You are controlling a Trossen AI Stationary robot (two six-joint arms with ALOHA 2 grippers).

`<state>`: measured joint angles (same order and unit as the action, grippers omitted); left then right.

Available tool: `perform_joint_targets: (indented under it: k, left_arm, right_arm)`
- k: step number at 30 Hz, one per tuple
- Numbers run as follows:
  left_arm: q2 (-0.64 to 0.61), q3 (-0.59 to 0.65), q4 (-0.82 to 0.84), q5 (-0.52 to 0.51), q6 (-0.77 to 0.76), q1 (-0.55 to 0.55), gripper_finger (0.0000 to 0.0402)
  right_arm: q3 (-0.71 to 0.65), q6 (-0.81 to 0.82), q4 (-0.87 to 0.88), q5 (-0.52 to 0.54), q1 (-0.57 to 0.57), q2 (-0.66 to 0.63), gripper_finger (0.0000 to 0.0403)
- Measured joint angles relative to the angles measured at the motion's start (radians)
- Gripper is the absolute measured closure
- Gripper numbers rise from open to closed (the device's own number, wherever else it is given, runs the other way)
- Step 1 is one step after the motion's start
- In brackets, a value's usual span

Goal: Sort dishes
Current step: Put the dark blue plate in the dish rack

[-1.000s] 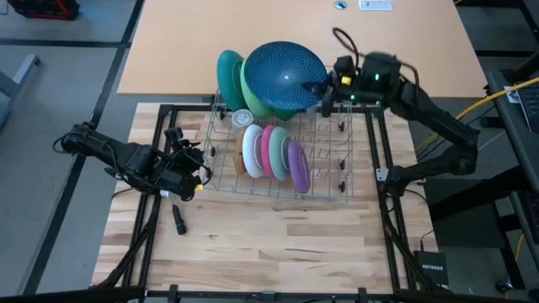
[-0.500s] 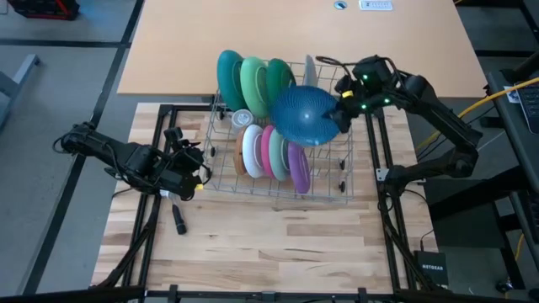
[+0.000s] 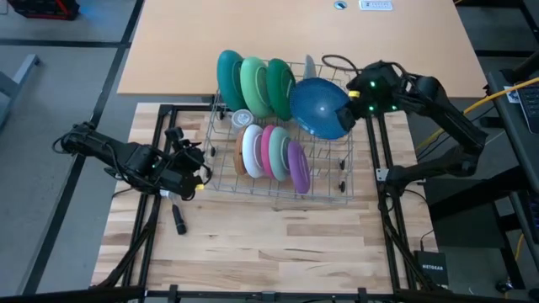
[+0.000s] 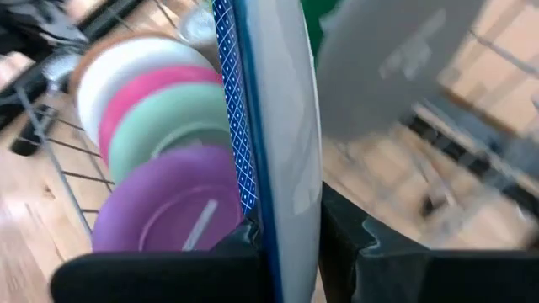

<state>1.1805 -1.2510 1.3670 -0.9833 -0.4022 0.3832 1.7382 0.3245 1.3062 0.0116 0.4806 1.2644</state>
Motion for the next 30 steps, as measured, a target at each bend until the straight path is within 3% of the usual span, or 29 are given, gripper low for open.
perform_joint_targets:
  k: [9,15,21,30]
  left_arm:
    - [0.0,0.0,-0.104,-0.001,0.124,-0.001,0.0277]
    - [0.0,0.0,-0.105,-0.001,0.129,-0.001,0.0277]
    - [0.0,0.0,-0.104,-0.001,0.13,0.0,0.0277]
    - [0.0,0.0,-0.1,-0.001,0.13,-0.001,0.0277]
  right_arm:
    - [0.051,0.486,0.269,0.2,-0.303,0.0,0.0361]
    - [0.05,0.78,0.259,0.25,-0.467,0.014,0.0361]
    - [0.048,0.876,0.262,0.237,-0.52,0.051,0.0361]
    - [0.048,0.884,0.264,0.226,-0.504,0.088,0.0361]
